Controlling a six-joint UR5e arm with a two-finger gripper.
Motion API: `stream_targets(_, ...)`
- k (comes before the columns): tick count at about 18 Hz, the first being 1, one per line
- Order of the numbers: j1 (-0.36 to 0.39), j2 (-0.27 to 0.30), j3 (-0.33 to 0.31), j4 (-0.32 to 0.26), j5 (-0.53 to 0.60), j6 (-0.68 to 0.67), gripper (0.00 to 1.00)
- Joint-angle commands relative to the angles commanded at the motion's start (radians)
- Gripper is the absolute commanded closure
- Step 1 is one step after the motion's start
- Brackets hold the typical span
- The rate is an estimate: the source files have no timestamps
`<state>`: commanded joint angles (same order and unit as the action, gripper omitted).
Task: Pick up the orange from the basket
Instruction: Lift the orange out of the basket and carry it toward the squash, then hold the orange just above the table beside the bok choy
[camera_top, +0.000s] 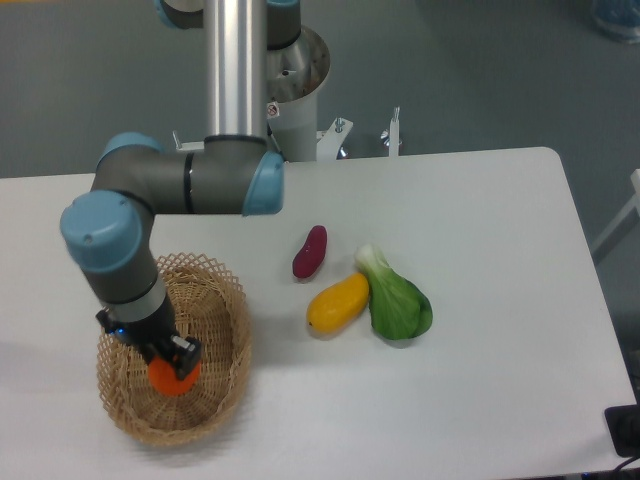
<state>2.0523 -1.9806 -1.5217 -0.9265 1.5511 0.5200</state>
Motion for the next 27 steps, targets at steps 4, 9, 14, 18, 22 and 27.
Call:
stream_targets(4,0.08,0.058,0.008,-0.044,-0.034,0.133,0.45)
stream_targets(9,0.202,0.115,0.018,-0.06,-0.074,0.271,0.45)
stream_targets(14,0.299,0.115,0.026,-0.132,-0.086,0.432,0.45)
stream_targets(18,0.31,0.118,0.025,-0.137,-0.085,0.442,0.45)
stream_targets(22,0.309,0.118,0.025,-0.135,-0.085,0.44,0.45)
stream_targets(27,0.309,0.12,0.025,-0.135,-0.085,0.44,0.45)
